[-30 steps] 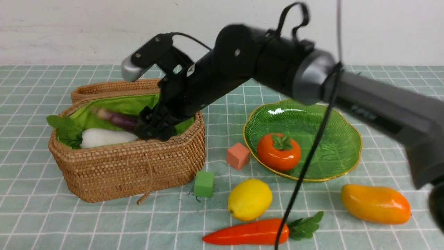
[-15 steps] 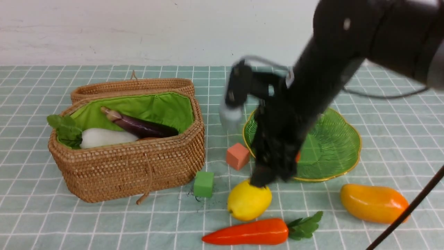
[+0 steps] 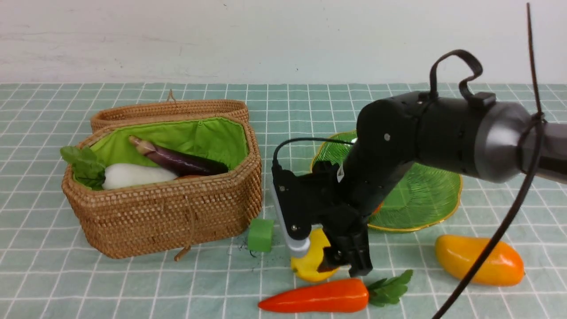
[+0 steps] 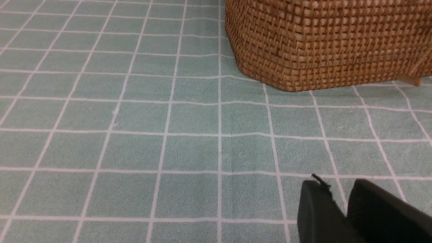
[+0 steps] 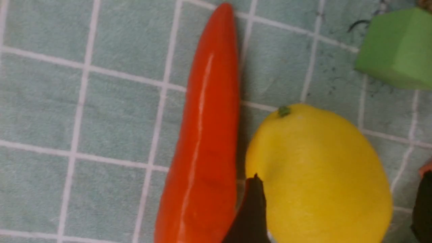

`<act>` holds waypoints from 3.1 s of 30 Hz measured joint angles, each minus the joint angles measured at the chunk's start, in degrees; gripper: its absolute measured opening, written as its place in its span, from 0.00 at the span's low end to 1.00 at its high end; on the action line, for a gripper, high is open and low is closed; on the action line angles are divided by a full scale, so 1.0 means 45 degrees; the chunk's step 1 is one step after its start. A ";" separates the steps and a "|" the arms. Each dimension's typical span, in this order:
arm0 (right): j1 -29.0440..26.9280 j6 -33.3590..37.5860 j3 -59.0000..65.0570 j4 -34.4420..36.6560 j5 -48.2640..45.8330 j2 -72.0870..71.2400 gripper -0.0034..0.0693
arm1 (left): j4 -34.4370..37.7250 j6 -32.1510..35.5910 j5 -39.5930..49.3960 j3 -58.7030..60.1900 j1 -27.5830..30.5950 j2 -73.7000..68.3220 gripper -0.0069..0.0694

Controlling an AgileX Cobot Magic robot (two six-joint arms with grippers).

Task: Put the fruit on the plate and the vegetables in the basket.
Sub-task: Use the right arm to grab a lemon and put it into the right plate

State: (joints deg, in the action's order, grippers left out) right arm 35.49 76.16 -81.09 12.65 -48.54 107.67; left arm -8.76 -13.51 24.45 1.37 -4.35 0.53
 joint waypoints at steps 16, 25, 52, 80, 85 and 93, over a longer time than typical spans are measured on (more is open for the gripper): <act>0.0000 -0.0632 -0.0128 -0.0376 0.1152 0.1049 0.80 | -0.0013 0.0000 0.0000 0.0000 0.0000 0.0000 0.29; 0.0000 -0.1875 -0.0183 -0.0725 0.1021 0.1047 0.80 | -0.0013 0.0000 0.0000 0.0000 0.0000 0.0000 0.29; -0.2032 -0.1883 -0.2218 0.1846 -0.1708 0.0302 0.03 | -0.0030 0.0000 0.0000 0.0000 0.0000 0.0000 0.31; -0.1416 -0.1288 -0.2232 0.1933 0.0317 0.2608 0.86 | -0.0041 0.0000 0.0000 0.0000 0.0000 0.0000 0.35; -0.1416 -0.1288 -0.2341 0.1933 0.0106 0.2608 0.85 | -0.0041 0.0000 0.0000 0.0000 0.0000 0.0000 0.35; -0.1416 -0.1585 -0.3552 0.1785 -0.2086 0.2636 0.85 | -0.0053 0.0000 0.0000 0.0000 0.0000 0.0000 0.36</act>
State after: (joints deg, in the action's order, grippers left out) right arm 29.12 69.03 -97.07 20.68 -57.93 119.54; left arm -9.00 -13.51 24.45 1.37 -4.35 0.53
